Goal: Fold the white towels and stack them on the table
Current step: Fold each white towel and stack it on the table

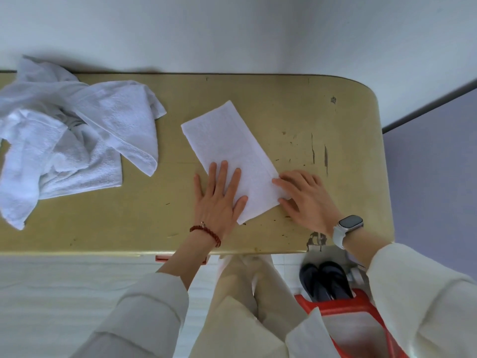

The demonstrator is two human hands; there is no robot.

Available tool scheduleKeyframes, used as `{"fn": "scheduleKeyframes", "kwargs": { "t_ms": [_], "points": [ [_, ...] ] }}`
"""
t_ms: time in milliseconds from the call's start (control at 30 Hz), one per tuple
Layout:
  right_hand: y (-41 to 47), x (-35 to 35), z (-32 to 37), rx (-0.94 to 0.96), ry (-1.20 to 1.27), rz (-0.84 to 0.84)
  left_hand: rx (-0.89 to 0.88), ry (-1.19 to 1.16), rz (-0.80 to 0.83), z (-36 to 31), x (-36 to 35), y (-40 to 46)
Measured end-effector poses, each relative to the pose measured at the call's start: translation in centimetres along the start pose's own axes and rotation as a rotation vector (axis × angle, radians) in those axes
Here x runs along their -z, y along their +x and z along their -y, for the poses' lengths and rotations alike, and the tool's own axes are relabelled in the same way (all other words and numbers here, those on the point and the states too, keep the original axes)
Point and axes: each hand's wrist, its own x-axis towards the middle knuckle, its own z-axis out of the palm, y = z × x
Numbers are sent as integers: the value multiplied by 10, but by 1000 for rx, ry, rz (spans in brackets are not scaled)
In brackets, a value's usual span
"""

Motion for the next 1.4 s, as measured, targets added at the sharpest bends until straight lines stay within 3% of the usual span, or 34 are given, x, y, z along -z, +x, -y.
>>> {"fn": "scheduleKeyframes", "kwargs": {
  "t_ms": [200,300,567,767,1100,1200,1300,1400],
  "points": [
    [-4,3,0,69,53,22,-131,-167,-347,-6,5,-14],
    [-2,1,-4,108,2,11,-215,-254,-321,-13,2,-25],
    [0,3,-4,163,-65,-5,-208,-298,-341,-11,2,-24],
    [4,0,2,139,-87,-2,-62,-287,-315,-18,11,-31],
    [9,-4,-2,308,-99,-49,85,-719,-287,-25,34,-31],
    [7,-5,1,278,-117,-43,252,-878,-272,-30,41,-31],
    [7,-6,13,151,-165,-20,476,-1064,-155,-30,50,-30],
    [14,-7,28,82,-155,-42,539,-1203,-108,-29,60,-26]
  ]
}}
